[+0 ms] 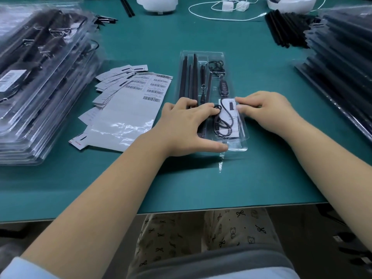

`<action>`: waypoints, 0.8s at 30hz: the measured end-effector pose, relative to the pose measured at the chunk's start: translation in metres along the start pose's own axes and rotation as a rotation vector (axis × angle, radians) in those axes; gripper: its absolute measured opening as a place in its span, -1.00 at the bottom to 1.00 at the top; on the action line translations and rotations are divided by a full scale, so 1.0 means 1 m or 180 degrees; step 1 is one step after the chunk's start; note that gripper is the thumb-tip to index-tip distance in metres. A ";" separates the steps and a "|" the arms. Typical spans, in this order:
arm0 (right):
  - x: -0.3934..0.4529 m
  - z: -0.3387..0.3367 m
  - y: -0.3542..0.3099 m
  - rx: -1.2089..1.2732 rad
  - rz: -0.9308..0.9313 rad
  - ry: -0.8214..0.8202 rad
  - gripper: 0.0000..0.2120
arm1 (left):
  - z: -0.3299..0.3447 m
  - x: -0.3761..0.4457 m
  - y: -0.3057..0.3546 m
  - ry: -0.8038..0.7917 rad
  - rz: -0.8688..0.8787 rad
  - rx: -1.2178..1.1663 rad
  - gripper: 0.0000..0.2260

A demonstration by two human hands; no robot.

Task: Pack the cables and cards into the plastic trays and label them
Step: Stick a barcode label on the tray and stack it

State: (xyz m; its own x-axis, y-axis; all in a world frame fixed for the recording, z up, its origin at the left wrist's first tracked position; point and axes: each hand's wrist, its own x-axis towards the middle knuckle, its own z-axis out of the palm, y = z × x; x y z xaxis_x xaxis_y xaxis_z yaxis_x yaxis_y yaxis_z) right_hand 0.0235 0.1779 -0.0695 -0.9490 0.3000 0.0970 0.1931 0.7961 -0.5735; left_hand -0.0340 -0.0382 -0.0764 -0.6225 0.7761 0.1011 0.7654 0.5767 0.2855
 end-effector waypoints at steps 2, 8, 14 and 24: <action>-0.003 0.001 0.000 -0.0045 -0.0190 0.0211 -0.81 | 0.001 -0.001 0.000 0.0014 0.0018 -0.0003 -0.16; -0.013 0.004 0.001 -0.0539 -0.0947 0.0458 -0.84 | 0.000 -0.002 -0.001 -0.0007 0.0020 0.0058 -0.14; -0.017 -0.005 -0.005 0.0198 -0.0418 -0.0159 -0.78 | 0.001 -0.001 -0.002 -0.0134 0.0092 0.0372 -0.18; -0.070 -0.007 -0.019 -0.0245 -0.1511 -0.0030 -0.86 | 0.002 -0.001 -0.002 -0.0224 0.0156 0.0492 -0.15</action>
State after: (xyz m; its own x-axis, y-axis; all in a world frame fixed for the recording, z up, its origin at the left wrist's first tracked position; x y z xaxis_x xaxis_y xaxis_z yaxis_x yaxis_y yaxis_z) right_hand 0.0879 0.1459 -0.0601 -0.9388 -0.1107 0.3261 -0.2447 0.8806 -0.4057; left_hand -0.0347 -0.0398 -0.0788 -0.5751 0.8170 0.0427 0.8138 0.5660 0.1314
